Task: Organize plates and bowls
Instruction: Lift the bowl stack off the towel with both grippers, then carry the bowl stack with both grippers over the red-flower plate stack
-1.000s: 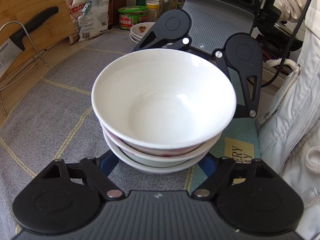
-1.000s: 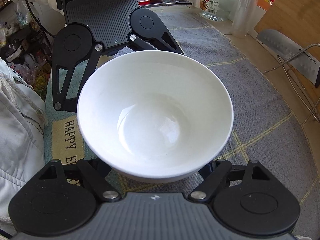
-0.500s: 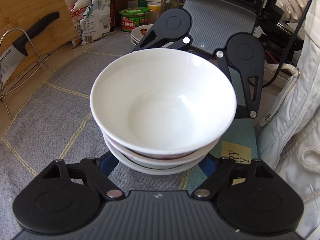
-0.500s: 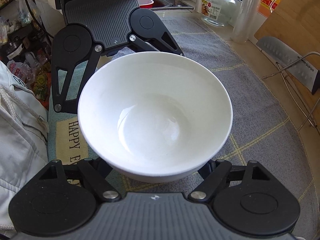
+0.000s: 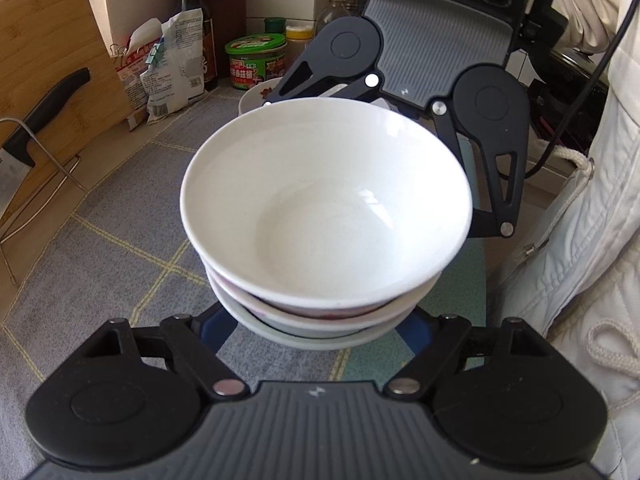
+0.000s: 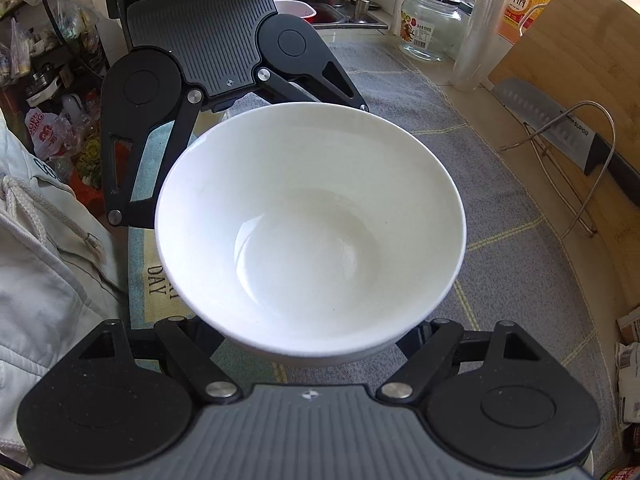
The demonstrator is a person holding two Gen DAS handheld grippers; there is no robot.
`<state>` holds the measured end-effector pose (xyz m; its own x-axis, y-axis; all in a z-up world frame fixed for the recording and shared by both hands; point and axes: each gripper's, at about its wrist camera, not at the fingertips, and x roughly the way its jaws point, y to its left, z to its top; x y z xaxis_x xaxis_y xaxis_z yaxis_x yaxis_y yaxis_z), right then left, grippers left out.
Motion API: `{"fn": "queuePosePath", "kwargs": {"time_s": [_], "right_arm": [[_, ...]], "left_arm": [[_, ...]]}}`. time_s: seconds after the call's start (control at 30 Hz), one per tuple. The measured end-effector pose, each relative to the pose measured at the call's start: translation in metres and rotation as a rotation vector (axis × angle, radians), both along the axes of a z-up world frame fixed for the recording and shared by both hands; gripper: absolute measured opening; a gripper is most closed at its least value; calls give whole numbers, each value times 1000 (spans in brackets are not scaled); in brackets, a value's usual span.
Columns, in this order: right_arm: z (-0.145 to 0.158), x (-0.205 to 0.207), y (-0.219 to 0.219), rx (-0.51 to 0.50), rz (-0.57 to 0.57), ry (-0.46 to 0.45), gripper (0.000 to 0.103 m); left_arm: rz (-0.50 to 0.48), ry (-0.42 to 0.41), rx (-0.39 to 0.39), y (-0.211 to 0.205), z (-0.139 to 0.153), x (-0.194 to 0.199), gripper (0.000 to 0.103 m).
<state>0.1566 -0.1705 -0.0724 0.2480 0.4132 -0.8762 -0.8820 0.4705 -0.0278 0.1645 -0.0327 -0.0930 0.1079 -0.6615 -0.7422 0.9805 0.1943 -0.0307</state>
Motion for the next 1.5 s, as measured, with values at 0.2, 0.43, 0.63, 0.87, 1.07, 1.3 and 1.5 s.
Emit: {"fn": "queuePosePath", "kwargs": {"time_s": [0.2, 0.43, 0.63, 0.87, 1.07, 1.3, 1.5], "right_arm": [[8, -7, -26, -10, -19, -10, 87], [17, -17, -62, -30, -58, -34, 87], [23, -24, -98, -35, -99, -52, 87], [22, -28, -132, -34, -128, -60, 87], [19, -19, -153, -33, -138, -71, 87], [17, -16, -175, -47, -137, -85, 87], [14, -9, -188, -49, -139, -84, 87]], "left_arm": [[-20, -10, -7, -30, 6, -7, 84], [-63, -31, -16, -71, 11, -8, 84], [-98, -55, -26, -105, 13, -9, 84], [-132, -70, -23, -143, 9, -9, 84], [-136, -83, -20, -166, 8, -6, 84], [-134, -96, -9, -188, 6, 3, 84], [-134, -95, -4, -201, 4, 14, 84]]}}
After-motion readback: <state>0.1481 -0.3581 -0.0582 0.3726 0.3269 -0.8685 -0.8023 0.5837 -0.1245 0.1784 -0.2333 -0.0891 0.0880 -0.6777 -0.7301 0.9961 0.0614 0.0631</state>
